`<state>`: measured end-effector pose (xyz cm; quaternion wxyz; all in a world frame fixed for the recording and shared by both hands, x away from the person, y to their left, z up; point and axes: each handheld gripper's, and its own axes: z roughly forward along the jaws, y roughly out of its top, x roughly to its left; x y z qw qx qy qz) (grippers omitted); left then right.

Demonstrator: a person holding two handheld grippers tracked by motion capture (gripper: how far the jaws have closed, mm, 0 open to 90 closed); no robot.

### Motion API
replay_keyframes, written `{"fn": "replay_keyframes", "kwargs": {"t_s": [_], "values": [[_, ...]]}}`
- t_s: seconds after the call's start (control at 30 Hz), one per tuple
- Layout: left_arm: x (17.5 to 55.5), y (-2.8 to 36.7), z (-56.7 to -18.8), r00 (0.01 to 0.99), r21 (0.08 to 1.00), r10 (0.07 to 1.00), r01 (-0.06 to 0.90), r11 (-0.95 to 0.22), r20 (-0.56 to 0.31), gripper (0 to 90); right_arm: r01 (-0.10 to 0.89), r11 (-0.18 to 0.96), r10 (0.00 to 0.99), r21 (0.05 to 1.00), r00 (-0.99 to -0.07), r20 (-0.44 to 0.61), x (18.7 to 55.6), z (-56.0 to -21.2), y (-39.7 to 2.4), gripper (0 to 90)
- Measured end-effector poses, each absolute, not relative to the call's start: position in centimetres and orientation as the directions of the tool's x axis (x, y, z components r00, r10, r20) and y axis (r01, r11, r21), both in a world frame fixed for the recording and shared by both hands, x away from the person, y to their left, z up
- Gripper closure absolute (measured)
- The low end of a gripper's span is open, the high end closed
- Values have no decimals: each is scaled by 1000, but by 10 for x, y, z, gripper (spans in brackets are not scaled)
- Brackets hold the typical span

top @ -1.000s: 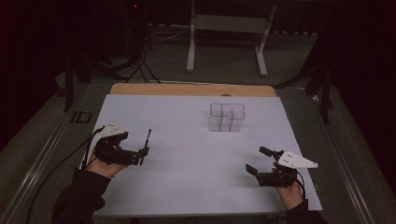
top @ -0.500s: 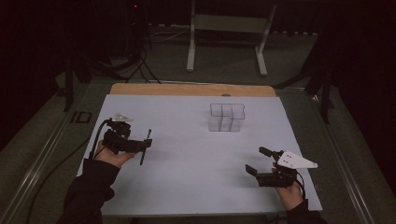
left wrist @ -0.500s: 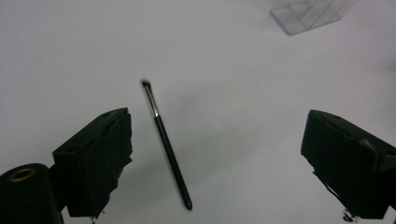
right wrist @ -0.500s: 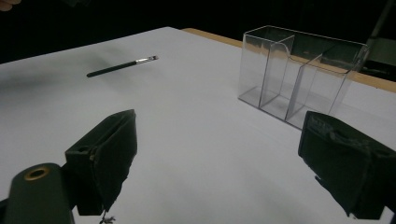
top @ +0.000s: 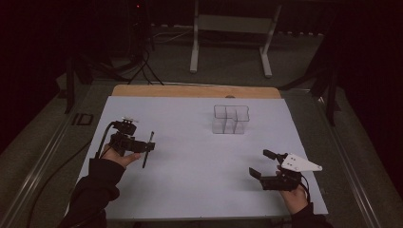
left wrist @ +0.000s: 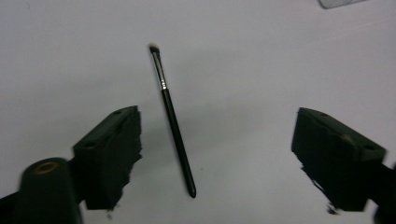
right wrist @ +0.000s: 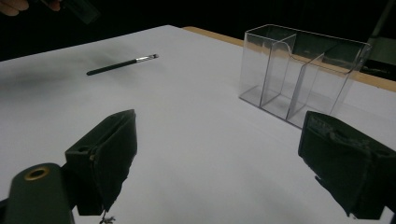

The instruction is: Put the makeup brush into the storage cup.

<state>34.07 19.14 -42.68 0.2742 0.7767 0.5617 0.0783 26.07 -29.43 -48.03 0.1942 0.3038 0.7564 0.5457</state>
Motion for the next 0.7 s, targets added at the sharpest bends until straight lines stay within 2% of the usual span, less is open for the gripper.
{"fn": "replay_keyframes", "kwargs": {"t_s": [0.17, 0.5, 0.7], "values": [[346, 190, -430, 336, 471, 923, 855, -217, -185, 229, 248, 227, 674, 942, -738, 32, 260, -481, -293, 117], [358, 192, -448, 293, 392, 937, 898, -200, -192, 251, 250, 235, 674, 939, -738, 28, 260, -481, -292, 117], [361, 191, -460, 289, 364, 931, 911, -195, -223, 345, 247, 241, 667, 939, -745, 25, 259, -481, -291, 117]]}}
